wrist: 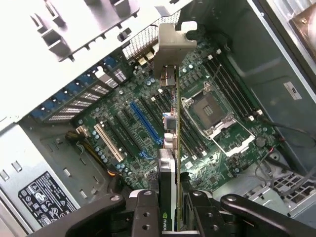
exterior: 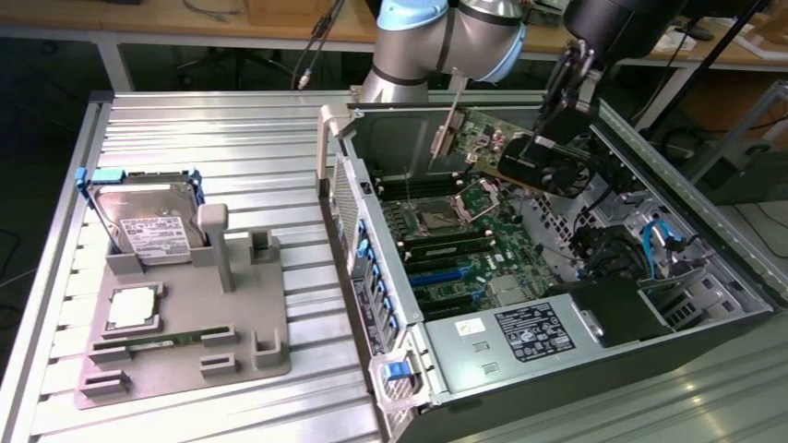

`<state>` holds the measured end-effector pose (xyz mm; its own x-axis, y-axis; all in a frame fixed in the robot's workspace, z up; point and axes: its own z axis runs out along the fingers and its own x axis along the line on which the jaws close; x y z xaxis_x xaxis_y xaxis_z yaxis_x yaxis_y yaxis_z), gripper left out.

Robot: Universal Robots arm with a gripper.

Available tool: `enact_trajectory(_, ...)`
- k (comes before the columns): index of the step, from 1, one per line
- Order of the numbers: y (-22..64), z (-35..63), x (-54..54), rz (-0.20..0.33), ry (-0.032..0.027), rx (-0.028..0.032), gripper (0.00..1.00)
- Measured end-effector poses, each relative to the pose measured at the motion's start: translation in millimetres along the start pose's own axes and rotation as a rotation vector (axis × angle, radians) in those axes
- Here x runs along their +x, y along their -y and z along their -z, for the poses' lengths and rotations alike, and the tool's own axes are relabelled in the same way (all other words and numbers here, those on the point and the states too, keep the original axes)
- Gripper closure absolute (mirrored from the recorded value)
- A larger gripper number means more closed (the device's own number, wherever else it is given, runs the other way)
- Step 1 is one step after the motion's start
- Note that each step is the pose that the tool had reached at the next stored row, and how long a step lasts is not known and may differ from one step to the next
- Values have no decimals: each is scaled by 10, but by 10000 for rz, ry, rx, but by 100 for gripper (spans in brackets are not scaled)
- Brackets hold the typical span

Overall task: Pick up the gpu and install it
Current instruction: 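Insert the gpu into the slot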

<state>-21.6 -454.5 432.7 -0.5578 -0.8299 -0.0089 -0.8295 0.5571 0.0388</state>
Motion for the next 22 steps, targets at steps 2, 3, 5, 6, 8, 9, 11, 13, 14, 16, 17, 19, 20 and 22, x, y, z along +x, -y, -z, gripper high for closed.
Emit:
enact_trajectory(2,0,0,0,354,-14,-3,73)
enact_trajectory(3,0,0,0,576,-23,-5,73)
enact_trajectory(5,0,0,0,1001,-40,-9,73)
enact_trajectory(6,0,0,0,1175,-46,-10,73)
enact_trajectory(8,0,0,0,1568,-61,-14,73)
enact_trajectory(9,0,0,0,1752,-68,-15,73)
enact_trajectory(11,0,0,0,2123,-83,-19,73)
enact_trajectory(13,0,0,0,2505,-98,-22,73)
enact_trajectory(14,0,0,0,2677,-103,-24,73)
enact_trajectory(16,0,0,0,3054,-118,-27,73)
enact_trajectory(17,0,0,0,3245,-125,-28,73)
enact_trajectory(19,0,0,0,3686,-143,-32,73)
enact_trajectory(20,0,0,0,3854,-150,-34,73)
enact_trajectory(22,0,0,0,4312,-168,-38,73)
